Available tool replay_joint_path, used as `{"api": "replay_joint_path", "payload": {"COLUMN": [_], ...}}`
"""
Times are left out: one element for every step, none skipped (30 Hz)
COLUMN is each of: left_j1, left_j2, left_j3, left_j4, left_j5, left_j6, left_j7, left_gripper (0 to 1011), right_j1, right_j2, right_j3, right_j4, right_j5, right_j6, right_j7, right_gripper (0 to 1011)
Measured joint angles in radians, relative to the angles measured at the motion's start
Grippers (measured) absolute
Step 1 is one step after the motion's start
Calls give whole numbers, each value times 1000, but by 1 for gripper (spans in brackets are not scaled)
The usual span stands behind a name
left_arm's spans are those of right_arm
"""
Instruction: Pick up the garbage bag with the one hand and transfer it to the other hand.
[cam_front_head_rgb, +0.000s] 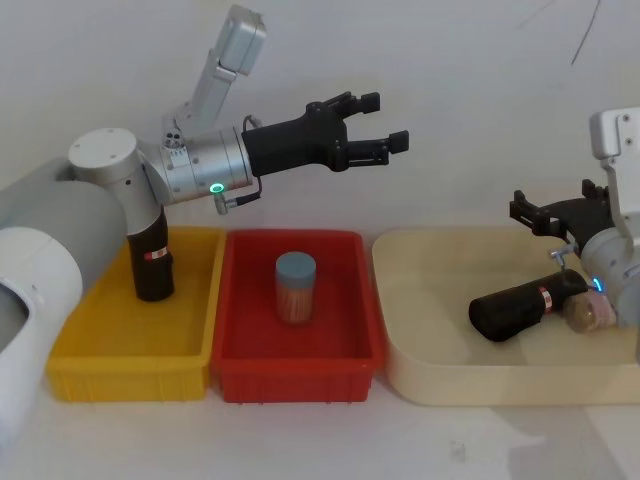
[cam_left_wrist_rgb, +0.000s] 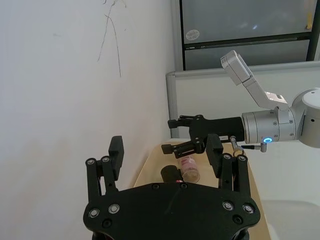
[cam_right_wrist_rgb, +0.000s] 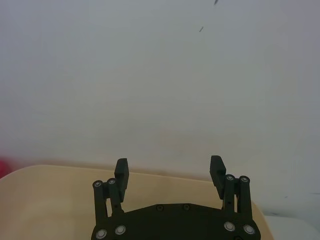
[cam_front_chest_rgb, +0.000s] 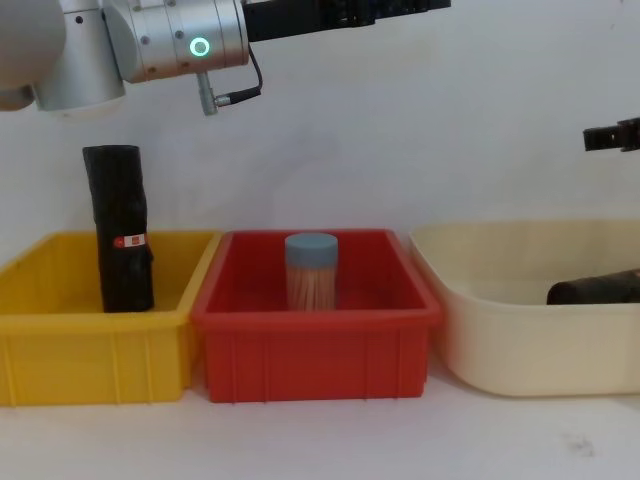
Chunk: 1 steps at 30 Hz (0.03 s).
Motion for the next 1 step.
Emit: {"api": "replay_joint_path", "payload": {"left_j1": [0], "left_j2": [0], "left_j3": [0], "left_j4": [0], "left_j5": [0], "left_j6": [0], "left_j7": [0], "left_gripper": [1002], "right_j1": [0], "right_j2": [0], "right_j3": [1], "right_j4": [0], "right_j5": [0], "right_j6": [0], "right_j7": [-1], "right_gripper": [999]}}
